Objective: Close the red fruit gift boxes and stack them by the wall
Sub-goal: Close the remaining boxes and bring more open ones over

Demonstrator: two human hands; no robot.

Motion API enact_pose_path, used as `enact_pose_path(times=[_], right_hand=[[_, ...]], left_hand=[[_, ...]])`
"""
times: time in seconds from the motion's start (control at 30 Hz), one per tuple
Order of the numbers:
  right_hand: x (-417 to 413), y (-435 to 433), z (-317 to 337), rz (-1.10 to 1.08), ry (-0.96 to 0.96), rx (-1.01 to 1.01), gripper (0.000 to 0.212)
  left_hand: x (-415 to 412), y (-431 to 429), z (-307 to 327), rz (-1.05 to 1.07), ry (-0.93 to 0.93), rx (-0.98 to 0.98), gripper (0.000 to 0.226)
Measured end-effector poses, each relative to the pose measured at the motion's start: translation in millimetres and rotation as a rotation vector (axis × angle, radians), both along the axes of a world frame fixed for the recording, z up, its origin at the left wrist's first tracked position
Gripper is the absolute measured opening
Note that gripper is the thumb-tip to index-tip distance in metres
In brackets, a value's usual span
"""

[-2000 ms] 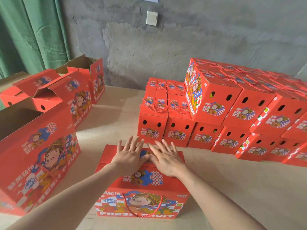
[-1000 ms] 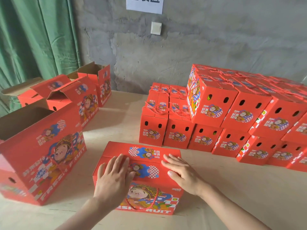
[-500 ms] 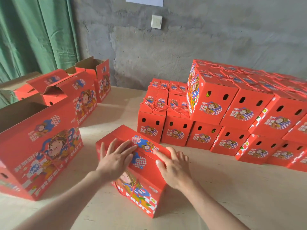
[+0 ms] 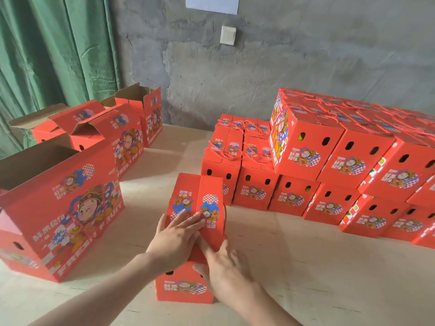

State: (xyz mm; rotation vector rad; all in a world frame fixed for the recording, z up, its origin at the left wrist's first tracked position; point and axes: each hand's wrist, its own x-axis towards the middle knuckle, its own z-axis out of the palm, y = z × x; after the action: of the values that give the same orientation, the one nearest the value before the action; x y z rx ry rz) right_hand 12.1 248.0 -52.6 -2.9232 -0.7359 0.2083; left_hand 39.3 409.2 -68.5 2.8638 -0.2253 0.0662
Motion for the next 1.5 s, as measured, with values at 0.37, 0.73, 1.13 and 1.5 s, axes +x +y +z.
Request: enact_pose_path(times=[0.37, 0.73, 1.13, 1.5], right_hand=[[9, -30, -29, -0.625, 0.317, 0.828, 0.036], [63, 27, -1, -0.898, 0.47, 1.236, 0.025], [74, 40, 81, -0.472, 0.21, 1.441, 0.023], [98, 17, 161, -0.366, 0.319, 1.204, 0.017]], left_hand=[[-8, 21, 9, 0.495, -0.278, -0.888, 0.017], [8, 35, -5, 0.825, 0.519, -1.615, 0.035], [22, 30, 77, 0.379, -0.086, -1.149, 0.023], [26, 41, 102, 0.27, -0.023, -0.972, 0.031]])
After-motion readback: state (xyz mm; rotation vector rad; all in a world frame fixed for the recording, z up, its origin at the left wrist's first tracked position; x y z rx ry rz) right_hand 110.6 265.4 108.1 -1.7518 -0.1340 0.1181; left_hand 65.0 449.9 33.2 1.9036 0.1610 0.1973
